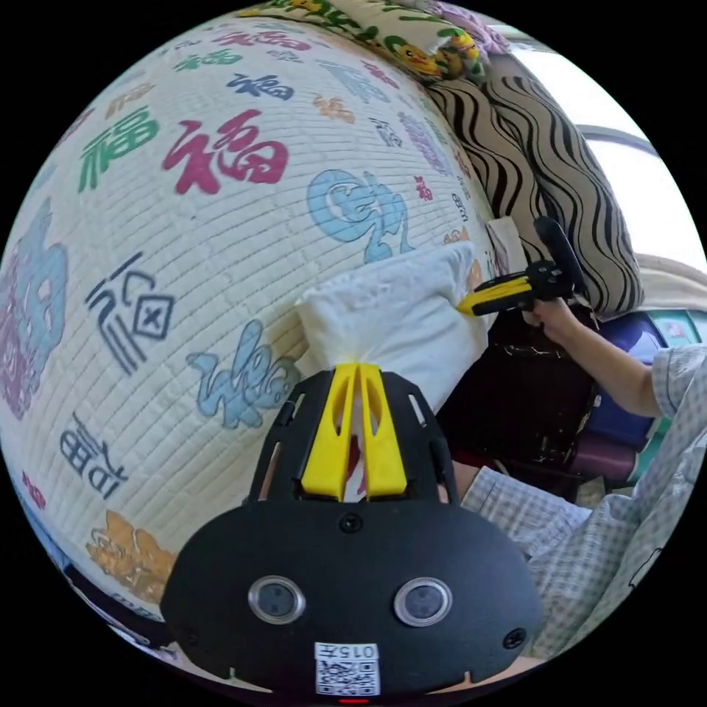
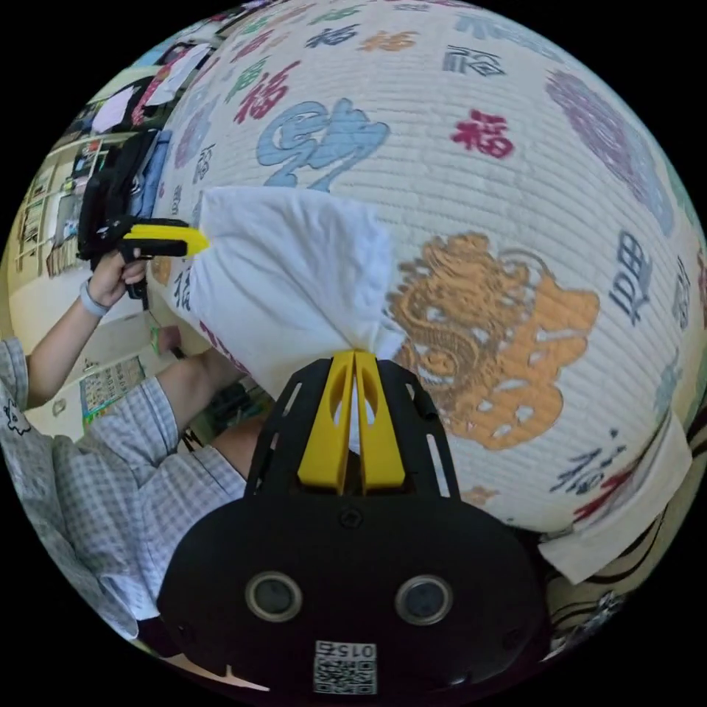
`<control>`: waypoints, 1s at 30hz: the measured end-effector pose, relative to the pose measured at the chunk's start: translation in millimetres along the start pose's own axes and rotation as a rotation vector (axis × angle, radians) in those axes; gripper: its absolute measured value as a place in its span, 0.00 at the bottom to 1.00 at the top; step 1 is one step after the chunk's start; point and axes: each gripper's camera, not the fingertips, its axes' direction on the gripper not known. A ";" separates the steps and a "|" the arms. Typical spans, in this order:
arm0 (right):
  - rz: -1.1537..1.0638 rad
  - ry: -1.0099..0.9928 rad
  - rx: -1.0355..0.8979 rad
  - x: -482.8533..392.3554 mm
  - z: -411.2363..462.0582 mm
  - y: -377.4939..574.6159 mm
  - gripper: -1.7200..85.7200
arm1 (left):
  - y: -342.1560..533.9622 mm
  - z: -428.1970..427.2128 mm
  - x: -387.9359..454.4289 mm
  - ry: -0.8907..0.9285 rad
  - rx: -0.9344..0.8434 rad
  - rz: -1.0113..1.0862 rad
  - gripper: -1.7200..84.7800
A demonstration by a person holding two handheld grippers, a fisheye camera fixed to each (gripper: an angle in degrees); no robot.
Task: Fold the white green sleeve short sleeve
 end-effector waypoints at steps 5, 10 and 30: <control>0.217 -0.339 0.130 56.4 -15.9 64.8 0.12 | 16.1 -9.2 -18.2 0.197 0.085 -0.210 0.11; 0.344 -0.703 0.126 96.4 16.5 91.0 0.20 | 5.5 30.4 -24.0 0.409 0.060 -0.330 0.18; 0.134 -0.966 0.361 126.6 1.0 169.2 0.07 | -71.9 59.4 75.4 0.605 0.057 -0.070 0.07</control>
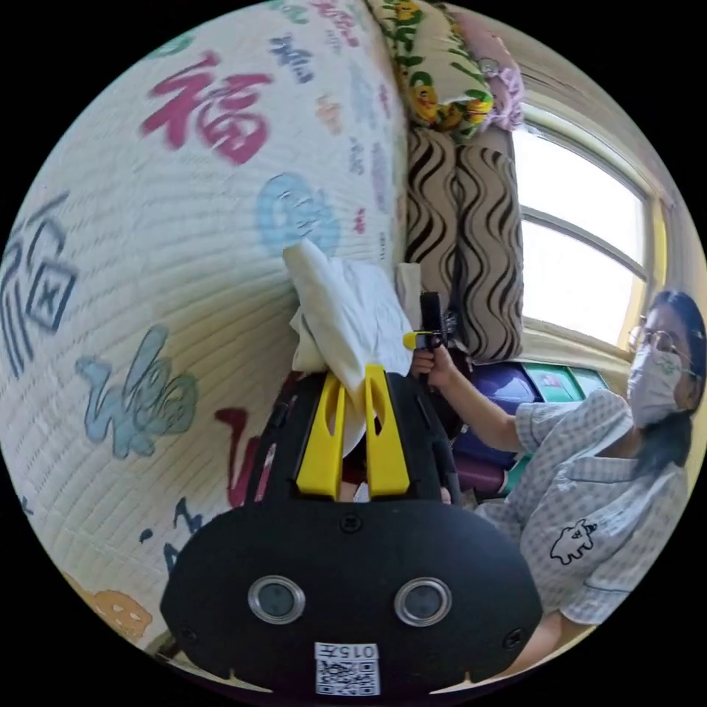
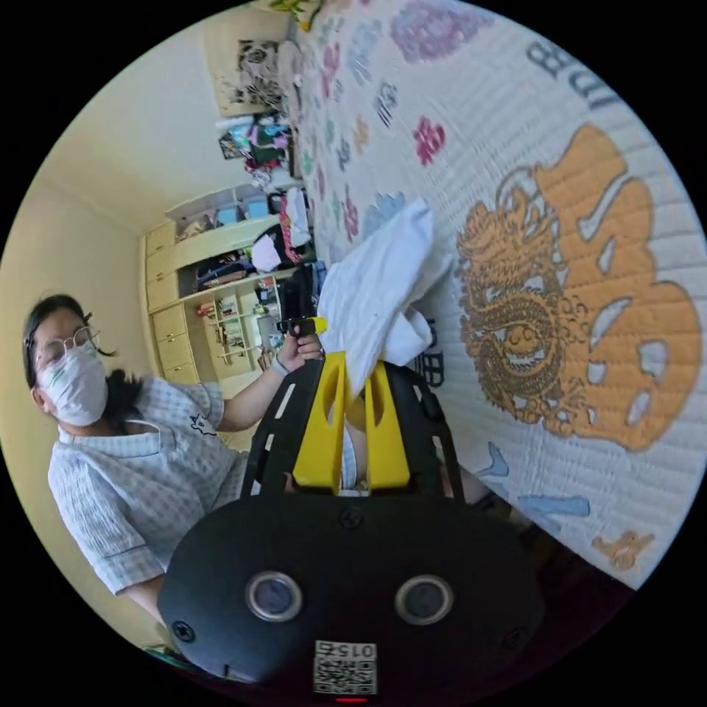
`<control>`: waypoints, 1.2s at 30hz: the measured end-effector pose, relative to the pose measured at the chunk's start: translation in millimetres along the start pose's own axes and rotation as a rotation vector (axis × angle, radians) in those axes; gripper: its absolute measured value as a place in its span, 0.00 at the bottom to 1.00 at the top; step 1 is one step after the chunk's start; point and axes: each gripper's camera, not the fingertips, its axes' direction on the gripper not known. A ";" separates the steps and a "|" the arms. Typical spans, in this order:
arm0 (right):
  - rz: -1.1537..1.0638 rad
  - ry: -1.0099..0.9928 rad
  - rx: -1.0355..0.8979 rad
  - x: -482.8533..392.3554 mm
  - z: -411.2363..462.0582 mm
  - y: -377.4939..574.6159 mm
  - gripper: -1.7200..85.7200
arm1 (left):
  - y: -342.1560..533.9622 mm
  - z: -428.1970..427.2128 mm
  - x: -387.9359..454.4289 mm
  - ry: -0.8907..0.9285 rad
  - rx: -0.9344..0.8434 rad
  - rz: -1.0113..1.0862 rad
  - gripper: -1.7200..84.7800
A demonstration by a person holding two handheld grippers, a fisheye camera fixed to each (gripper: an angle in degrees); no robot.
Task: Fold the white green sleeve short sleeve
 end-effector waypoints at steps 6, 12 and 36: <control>-0.162 0.048 0.424 -41.8 -78.8 70.3 0.07 | -83.9 69.1 119.0 -0.004 -0.145 0.364 0.07; -0.127 0.197 0.937 -47.0 -131.4 144.3 0.07 | -171.8 208.2 242.3 -0.090 -0.453 0.673 0.07; 0.295 1.355 0.819 -45.3 26.0 113.6 0.14 | 92.7 436.0 271.0 -1.218 -0.515 1.290 0.10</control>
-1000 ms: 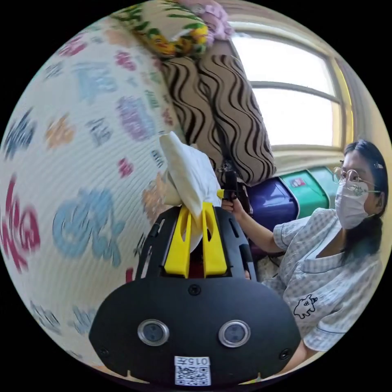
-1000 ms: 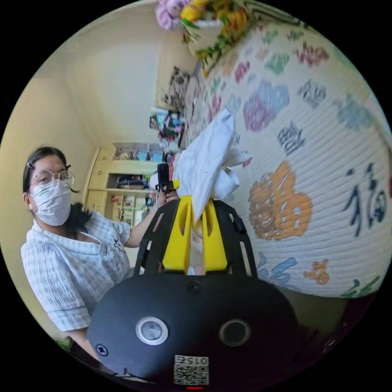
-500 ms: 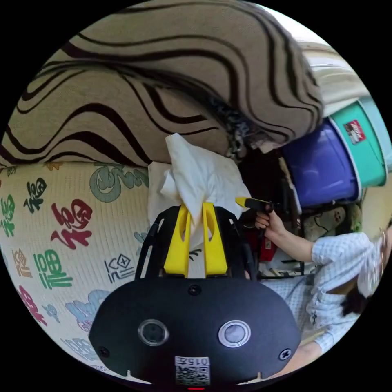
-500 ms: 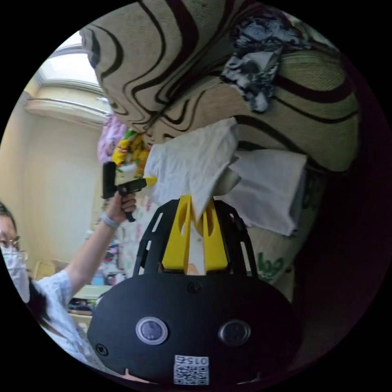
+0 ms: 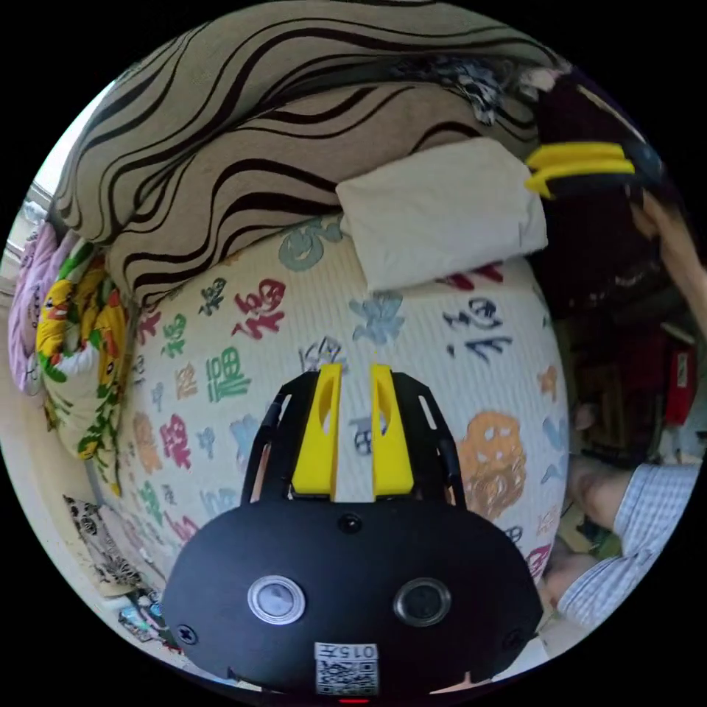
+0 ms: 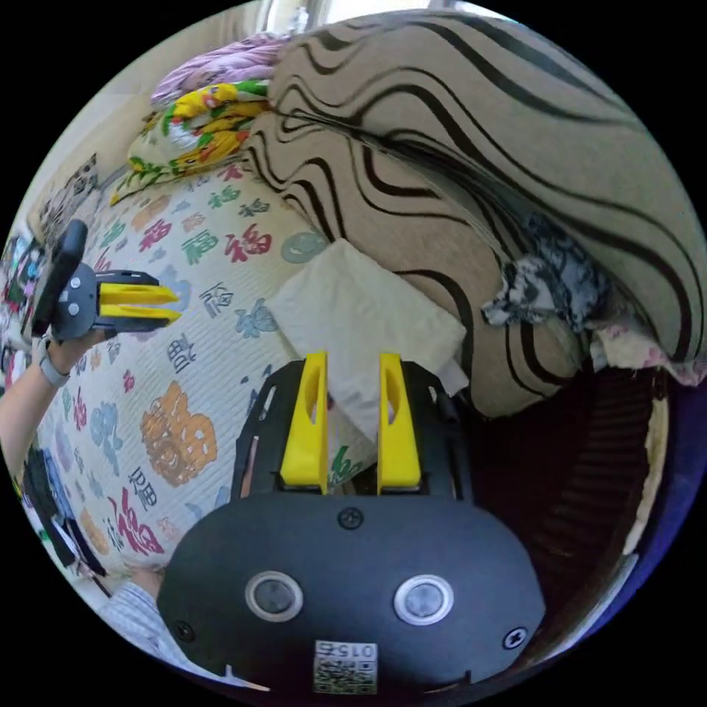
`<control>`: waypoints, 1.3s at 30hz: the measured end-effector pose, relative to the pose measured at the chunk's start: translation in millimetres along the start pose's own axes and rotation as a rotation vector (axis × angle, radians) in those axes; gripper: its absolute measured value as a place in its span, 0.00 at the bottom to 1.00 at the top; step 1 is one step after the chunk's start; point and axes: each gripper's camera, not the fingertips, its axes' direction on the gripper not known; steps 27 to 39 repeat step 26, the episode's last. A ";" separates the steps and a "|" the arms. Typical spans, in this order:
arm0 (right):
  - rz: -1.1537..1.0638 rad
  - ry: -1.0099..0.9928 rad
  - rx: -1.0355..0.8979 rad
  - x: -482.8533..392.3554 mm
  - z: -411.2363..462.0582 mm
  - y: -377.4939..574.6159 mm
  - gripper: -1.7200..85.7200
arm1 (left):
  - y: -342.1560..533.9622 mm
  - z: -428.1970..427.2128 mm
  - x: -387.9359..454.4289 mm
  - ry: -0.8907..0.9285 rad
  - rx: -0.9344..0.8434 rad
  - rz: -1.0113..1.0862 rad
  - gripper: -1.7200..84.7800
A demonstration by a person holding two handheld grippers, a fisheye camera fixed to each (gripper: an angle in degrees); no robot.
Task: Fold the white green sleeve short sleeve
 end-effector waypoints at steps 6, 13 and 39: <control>-0.368 -0.120 0.018 -129.4 -5.8 28.8 0.08 | 110.4 -28.4 80.2 -0.295 -0.167 -0.017 0.09; -0.729 -0.473 -0.234 -299.3 16.5 83.2 0.05 | 284.0 -66.4 145.3 -0.311 -0.266 -0.373 0.07; -1.276 -0.758 -0.521 -587.2 -15.1 279.2 0.08 | 721.3 -152.6 368.3 -0.296 -0.734 -1.360 0.09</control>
